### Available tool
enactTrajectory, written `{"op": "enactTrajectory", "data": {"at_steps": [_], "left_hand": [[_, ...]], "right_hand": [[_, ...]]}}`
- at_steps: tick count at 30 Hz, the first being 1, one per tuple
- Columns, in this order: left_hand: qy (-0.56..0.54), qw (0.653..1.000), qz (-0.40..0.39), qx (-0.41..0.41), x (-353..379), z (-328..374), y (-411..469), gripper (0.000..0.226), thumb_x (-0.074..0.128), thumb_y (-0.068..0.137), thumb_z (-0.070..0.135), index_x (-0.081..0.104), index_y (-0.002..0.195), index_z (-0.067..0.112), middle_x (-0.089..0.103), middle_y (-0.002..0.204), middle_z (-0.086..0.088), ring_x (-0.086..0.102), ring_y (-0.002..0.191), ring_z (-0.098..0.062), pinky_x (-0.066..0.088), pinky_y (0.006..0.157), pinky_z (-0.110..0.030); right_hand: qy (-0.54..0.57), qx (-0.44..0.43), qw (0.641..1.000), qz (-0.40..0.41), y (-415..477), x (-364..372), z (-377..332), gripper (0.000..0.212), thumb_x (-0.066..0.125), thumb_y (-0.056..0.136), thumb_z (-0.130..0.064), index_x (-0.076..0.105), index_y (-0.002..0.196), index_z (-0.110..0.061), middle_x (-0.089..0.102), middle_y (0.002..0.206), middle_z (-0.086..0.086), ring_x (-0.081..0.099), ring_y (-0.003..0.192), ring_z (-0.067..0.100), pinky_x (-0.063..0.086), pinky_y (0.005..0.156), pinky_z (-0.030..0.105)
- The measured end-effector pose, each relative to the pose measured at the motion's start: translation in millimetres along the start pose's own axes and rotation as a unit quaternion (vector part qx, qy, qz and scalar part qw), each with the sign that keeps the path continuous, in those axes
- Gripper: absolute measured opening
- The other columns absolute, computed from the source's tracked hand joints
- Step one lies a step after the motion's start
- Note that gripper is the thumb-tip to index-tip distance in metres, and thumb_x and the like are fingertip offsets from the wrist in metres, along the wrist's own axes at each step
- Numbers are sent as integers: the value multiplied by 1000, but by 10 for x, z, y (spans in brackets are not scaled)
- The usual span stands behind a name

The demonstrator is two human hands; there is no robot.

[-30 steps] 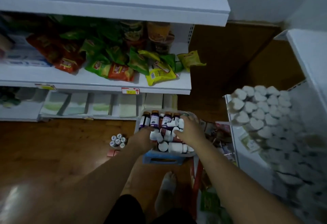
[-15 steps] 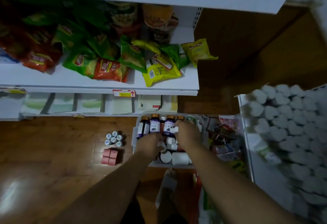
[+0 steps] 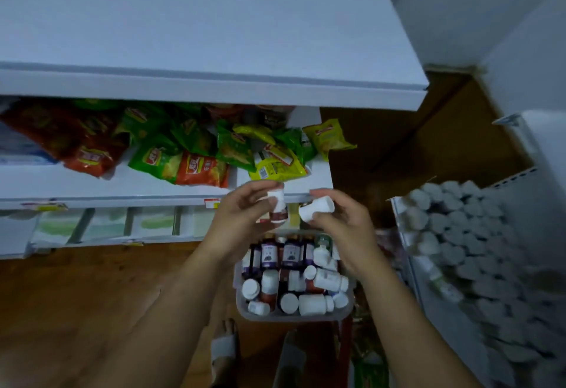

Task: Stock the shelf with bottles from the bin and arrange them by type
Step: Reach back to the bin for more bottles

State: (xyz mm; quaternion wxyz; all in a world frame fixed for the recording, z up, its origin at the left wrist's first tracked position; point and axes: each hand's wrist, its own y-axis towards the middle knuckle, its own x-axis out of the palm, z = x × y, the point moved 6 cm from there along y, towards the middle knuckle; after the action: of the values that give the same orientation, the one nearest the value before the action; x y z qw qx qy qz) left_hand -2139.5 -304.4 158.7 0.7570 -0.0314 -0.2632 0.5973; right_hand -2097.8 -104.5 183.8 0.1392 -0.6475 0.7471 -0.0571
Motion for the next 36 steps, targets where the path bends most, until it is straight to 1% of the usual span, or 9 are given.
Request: {"op": "enactTrajectory", "data": {"at_steps": [4, 7, 11, 16, 19, 22, 26, 30, 36], "left_hand": [[-50, 994, -85, 49, 501, 975, -265, 27, 57, 103, 4, 68, 127, 8, 74, 126, -10, 73, 104, -27, 65, 79, -44], [-54, 987, -121, 94, 779, 1496, -538, 27, 54, 105, 5, 68, 129, 6, 70, 133, -16, 72, 105, -27, 64, 76, -34], [-64, 978, -137, 141, 989, 1954, -862, 31, 57, 101, 10, 69, 129, 6, 72, 131, -16, 73, 111, -30, 64, 78, -35], [-51, 972, -163, 162, 1143, 2245, -1112, 36, 58, 99, 8, 67, 134, 8, 70, 132, -19, 71, 114, -33, 61, 86, -37], [-8, 968, -160, 194, 1138, 2344, -1169, 35, 60, 100, 6, 67, 135, 9, 69, 132, -19, 68, 119, -38, 58, 100, -47], [37, 965, -131, 225, 1104, 2407, -1184, 37, 62, 101, 6, 66, 137, 13, 71, 132, -13, 68, 123, -36, 55, 104, -52], [88, 967, -77, 226, 994, 2461, -1052, 39, 62, 103, 5, 64, 139, 17, 75, 129, -2, 71, 120, -25, 57, 104, -46], [183, 952, -36, 244, 777, 2606, -671, 36, 69, 101, 14, 67, 136, 22, 77, 123, 1, 74, 112, -20, 60, 99, -42], [325, 897, 58, 295, 511, 3070, 382, 34, 76, 97, 21, 72, 130, 19, 78, 115, 4, 76, 104, -13, 61, 98, -34]], "right_hand": [[136, -69, 988, -1, -260, -31, -999, 40, 64, 84, -10, 73, 120, -27, 72, 119, 11, 69, 108, 26, 57, 90, 45], [255, -93, 962, -30, -461, -53, -1540, 38, 60, 92, -3, 63, 128, -14, 71, 120, 17, 68, 103, 26, 57, 82, 39], [330, -114, 936, -40, -723, -116, -2005, 37, 44, 101, 3, 61, 130, -13, 73, 113, 18, 71, 97, 25, 59, 73, 34], [362, -115, 923, -59, -918, -107, -2279, 38, 46, 101, -4, 62, 136, -8, 69, 129, 23, 68, 110, 30, 61, 81, 33], [325, -130, 936, -48, -969, -81, -2391, 44, 61, 91, -11, 63, 136, -11, 71, 125, 22, 70, 114, 31, 61, 85, 34], [262, -148, 953, -28, -931, -34, -2441, 49, 69, 84, -14, 64, 133, -16, 74, 120, 17, 72, 112, 31, 59, 87, 38], [152, -174, 973, -10, -710, 41, -2465, 40, 69, 94, -15, 65, 132, -26, 75, 120, 7, 73, 112, 25, 58, 94, 43], [-18, -198, 978, 59, -240, 89, -2504, 33, 66, 101, -20, 63, 128, -39, 72, 120, -14, 72, 104, 3, 60, 88, 28], [-109, -221, 965, 91, 1015, 212, -2867, 21, 62, 103, -22, 66, 124, -24, 73, 113, -11, 73, 97, 5, 58, 92, 32]]}}
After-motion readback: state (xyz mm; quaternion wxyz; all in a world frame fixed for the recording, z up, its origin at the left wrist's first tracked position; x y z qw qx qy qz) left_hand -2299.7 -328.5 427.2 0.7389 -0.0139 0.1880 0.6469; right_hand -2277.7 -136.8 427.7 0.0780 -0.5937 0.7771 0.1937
